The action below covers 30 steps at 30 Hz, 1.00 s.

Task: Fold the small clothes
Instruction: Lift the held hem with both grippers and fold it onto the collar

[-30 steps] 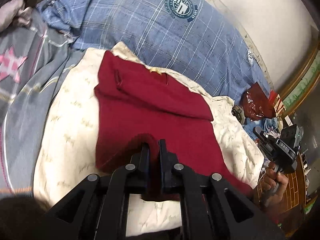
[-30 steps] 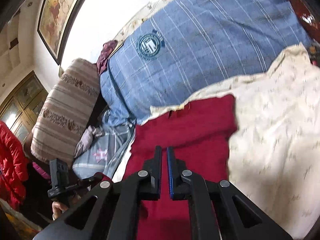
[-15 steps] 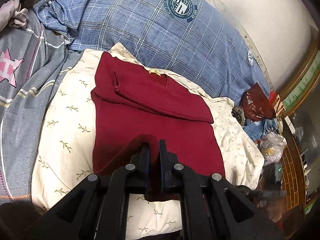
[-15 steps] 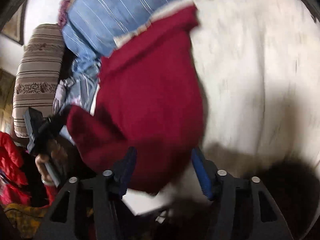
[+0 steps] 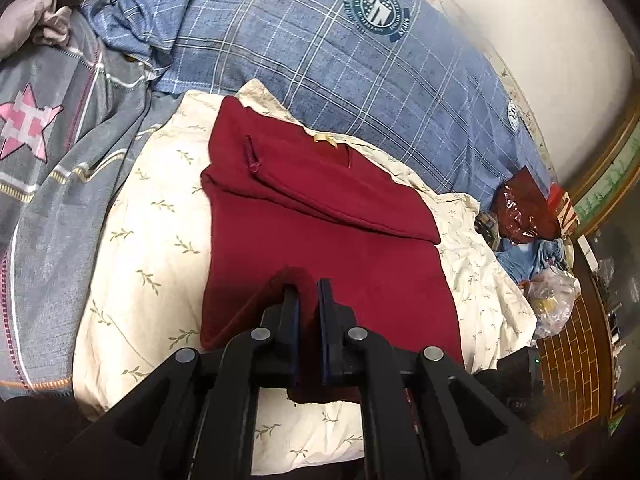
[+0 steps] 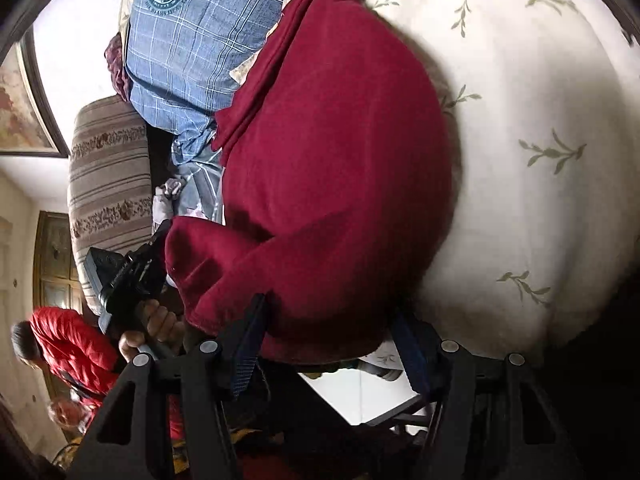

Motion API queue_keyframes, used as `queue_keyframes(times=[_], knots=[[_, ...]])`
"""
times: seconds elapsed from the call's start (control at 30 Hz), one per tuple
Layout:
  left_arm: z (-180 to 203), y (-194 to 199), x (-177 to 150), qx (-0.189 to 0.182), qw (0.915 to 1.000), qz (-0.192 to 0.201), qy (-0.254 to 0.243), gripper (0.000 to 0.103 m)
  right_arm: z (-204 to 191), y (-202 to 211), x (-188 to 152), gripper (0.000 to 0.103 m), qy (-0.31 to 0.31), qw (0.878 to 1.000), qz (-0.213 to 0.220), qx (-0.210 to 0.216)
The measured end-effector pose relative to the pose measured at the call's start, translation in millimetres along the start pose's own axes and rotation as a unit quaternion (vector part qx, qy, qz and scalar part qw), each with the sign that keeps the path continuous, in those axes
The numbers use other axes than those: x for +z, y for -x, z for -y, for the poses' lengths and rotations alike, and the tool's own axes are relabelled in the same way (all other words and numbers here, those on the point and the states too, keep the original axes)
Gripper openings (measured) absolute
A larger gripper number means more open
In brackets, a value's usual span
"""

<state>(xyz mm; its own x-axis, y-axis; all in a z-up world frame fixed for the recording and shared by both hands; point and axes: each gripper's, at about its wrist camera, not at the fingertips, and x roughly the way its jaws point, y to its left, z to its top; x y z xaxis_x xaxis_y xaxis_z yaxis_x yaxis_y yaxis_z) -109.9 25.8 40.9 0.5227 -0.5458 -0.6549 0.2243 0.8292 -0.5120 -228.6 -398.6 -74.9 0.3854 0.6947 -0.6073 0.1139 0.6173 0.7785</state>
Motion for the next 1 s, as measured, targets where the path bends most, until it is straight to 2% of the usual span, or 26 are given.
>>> queue_keyframes(times=[0.03,0.13,0.2,0.27,0.3,0.33,0.37,0.4,0.43,0.57,0.7,0.9,1.0], knots=[[-1.3,1.0,-0.2,0.000,1.0000,0.000,0.001,0.006,-4.1,3.1,-0.8,0.065,0.010,1.000,0.006,-0.009],[-2.9,0.8,-0.3,0.002,1.0000,0.000,0.000,0.006,-9.7,16.5,1.0,0.079,0.022,0.999,0.037,-0.029],[-3.2,-1.1,0.0,0.002,1.0000,0.000,0.002,0.006,-6.1,18.0,3.8,0.083,0.009,0.999,0.046,-0.019],[-3.0,-2.6,0.6,0.001,1.0000,0.001,0.004,0.006,-5.3,8.6,3.9,0.084,0.009,0.999,0.037,-0.015],[-2.2,-3.1,1.0,0.001,1.0000,0.001,0.004,0.006,-5.1,0.2,2.5,0.083,0.013,1.000,0.024,-0.013],[-1.7,-3.0,0.9,0.002,1.0000,0.001,0.002,0.006,-5.8,-9.0,0.0,0.074,0.019,1.000,0.010,-0.005],[-1.5,-2.7,0.4,0.003,1.0000,0.001,0.000,0.006,-6.2,-12.2,-2.2,0.051,0.022,1.000,0.009,0.001],[-0.6,-2.3,-0.1,0.005,1.0000,0.001,-0.003,0.006,-8.1,-14.0,-3.4,0.037,0.028,1.000,0.011,-0.001],[-0.6,-1.7,-0.9,0.006,1.0000,0.000,-0.005,0.006,-9.8,-12.6,-3.6,0.017,0.036,0.999,0.012,0.000],[-0.5,4.0,-4.1,0.006,1.0000,0.003,-0.005,0.006,-28.6,9.2,-1.4,0.013,0.084,0.995,0.044,-0.007],[4.5,13.1,-0.1,0.000,0.9997,0.024,-0.003,0.006,-60.2,29.2,11.4,0.013,0.137,0.987,0.084,-0.003],[7.8,15.5,29.4,0.006,0.9979,0.064,-0.001,0.006,-108.8,43.1,65.8,0.013,0.197,0.964,0.180,-0.013],[8.9,9.0,51.0,0.012,0.9968,0.078,-0.006,0.006,-124.6,41.0,100.5,0.012,0.209,0.956,0.203,-0.018]])
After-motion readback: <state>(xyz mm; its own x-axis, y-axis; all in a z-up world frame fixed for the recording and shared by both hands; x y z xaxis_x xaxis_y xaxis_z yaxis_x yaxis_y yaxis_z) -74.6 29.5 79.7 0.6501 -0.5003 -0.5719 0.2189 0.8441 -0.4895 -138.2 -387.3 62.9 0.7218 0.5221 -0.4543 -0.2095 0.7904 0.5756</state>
